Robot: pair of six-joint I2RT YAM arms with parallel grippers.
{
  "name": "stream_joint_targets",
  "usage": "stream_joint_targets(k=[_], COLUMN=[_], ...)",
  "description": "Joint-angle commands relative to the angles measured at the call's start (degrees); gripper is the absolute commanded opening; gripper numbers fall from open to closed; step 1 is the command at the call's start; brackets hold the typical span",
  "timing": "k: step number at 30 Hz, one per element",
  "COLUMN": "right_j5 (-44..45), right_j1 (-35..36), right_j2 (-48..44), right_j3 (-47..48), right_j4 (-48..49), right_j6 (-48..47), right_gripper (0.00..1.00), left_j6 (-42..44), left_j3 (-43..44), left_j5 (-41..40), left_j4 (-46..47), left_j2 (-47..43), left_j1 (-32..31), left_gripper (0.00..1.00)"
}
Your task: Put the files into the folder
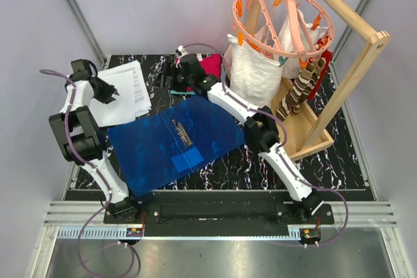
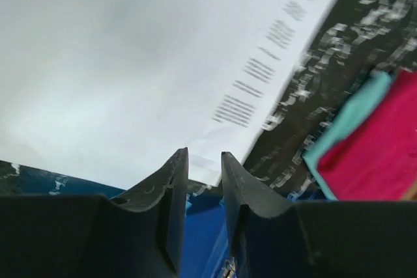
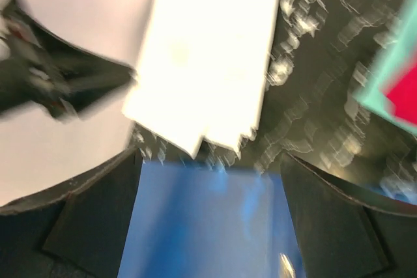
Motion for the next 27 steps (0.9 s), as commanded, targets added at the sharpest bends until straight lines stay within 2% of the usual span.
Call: stream_joint_targets(k=[1,3,6,8,11,12,16,18,22,27], right_j5=[-2.5,-1.7,1.5,2.5,3.7,4.7,6.7,7.3,9.8,9.5], right_j1=[2.7,4.0,5.8,6.6,6.6,6.5,5.3,4.5,2.5,0.5], right_j2=[11.4,14.2,14.0,13.4,10.7,9.8,2.0,-4.5,-16.1,-28.7], right_j3=[18.5,19.8,16.5,15.8,12.6,10.9,2.2,-5.1,-17.0,-30.3], right_j4=[1.5,5.2,8.1,7.7,5.5,2.8,-3.2,-5.0,-4.7,1.4], right_j6=[8.2,9.4,8.1,5.8,3.5,2.5,-1.1,-2.2,-7.2,-7.7], right_gripper=[0.98,1.00,1.00,1.00,0.99,0.99,0.98,0.98,1.00,1.00], left_j6=[-2.7,-2.5,-2.1,1.3,7.5,8.4,12.8,13.9,14.5,16.6], left_j3=[4.3,5.4,8.4,9.6,9.6,9.4,13.1,17.1,18.8,15.8], left_j5=[-1.8,-3.5,-5.4,-6.1,-14.4,-16.2,-30.7,-35.5,-44.7,-45.4], left_j4=[-3.2,-4.0,-7.6,-9.1,-9.7,-9.7,-12.8,-17.3,-20.8,-20.3], left_j2=[3.6,5.3,8.1,8.7,5.8,5.2,6.5,8.5,11.9,12.5], left_j1=[1.0,1.3,1.2,0.9,-2.3,-4.2,-11.8,-15.7,-19.7,-22.2], left_gripper=[0.29,0.29,0.28,0.27,0.41,0.49,0.63,0.64,0.62,0.59])
